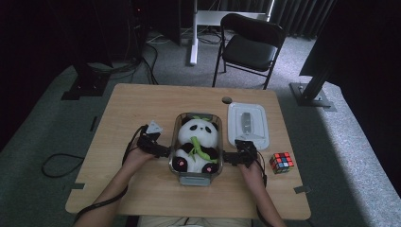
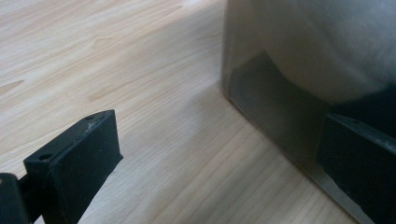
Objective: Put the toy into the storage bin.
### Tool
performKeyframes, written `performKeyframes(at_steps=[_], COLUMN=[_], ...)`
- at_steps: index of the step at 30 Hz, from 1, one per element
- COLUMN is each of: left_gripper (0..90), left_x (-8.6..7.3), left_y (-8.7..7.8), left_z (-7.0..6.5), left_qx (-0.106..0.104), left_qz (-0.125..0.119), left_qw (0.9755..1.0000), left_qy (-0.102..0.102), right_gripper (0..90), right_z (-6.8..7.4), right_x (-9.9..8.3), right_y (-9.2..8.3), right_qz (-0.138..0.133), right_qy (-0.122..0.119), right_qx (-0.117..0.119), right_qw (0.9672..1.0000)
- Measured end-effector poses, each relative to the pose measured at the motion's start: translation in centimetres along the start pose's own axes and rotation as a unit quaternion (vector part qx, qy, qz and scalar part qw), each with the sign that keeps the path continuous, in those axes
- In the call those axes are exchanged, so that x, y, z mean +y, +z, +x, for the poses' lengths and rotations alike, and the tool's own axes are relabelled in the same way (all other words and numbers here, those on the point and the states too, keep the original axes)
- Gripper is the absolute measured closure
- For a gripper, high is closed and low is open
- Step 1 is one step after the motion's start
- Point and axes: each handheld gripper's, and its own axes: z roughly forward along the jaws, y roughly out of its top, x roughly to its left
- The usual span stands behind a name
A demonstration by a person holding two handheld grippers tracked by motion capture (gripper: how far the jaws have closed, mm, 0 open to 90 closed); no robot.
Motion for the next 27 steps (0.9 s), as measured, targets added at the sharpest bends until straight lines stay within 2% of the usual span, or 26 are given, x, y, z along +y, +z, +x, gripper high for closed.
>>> performKeyframes(at_steps=[2, 6, 12, 15, 17, 18, 20, 22, 24, 27], left_gripper=[0.9, 0.9, 0.9, 0.9, 0.9, 0.9, 0.8, 0.8, 0.8, 0.8], left_x=[0.0, -0.1, -0.2, -0.3, -0.3, -0.3, -0.4, -0.4, -0.3, -0.3], left_y=[0.0, -0.3, -0.4, -0.6, -0.7, -0.7, -0.8, -0.8, -0.8, -0.8], left_z=[-0.1, -0.3, -0.6, -1.1, -1.3, -1.3, -1.4, -1.3, -1.3, -1.2], left_qx=[0.000, -0.001, -0.005, -0.010, -0.016, -0.018, -0.019, -0.020, -0.021, -0.022], left_qz=[0.000, -0.003, -0.003, -0.002, -0.001, -0.001, -0.002, -0.002, -0.003, -0.005], left_qw=[1.0000, 1.0000, 1.0000, 0.9998, 0.9997, 0.9997, 0.9996, 0.9996, 0.9996, 0.9996], left_qy=[0.005, 0.006, 0.008, 0.016, 0.019, 0.019, 0.020, 0.019, 0.021, 0.018], right_gripper=[13.6, 13.6, 13.0, 12.9, 12.5, 12.5, 11.4, 11.4, 11.4, 11.4], right_z=[-0.2, -0.9, -2.5, -3.9, -4.9, -5.3, -6.0, -6.6, -7.1, -8.0], right_x=[0.1, 0.2, 0.2, -0.2, -0.7, -1.0, -1.4, -2.1, -2.5, -3.5], right_y=[-0.8, -2.9, -6.4, -7.8, -8.7, -9.1, -9.9, -10.8, -11.3, -12.0], right_qz=[-0.007, -0.030, -0.057, -0.056, -0.060, -0.057, -0.041, -0.043, -0.042, -0.032], right_qy=[-0.004, 0.005, 0.014, 0.024, 0.044, 0.053, 0.051, 0.049, 0.056, 0.072], right_qx=[-0.009, -0.021, -0.066, -0.094, -0.109, -0.120, -0.141, -0.138, -0.146, -0.173], right_qw=[0.9999, 0.9993, 0.9961, 0.9937, 0.9913, 0.9897, 0.9878, 0.9883, 0.9867, 0.9818])
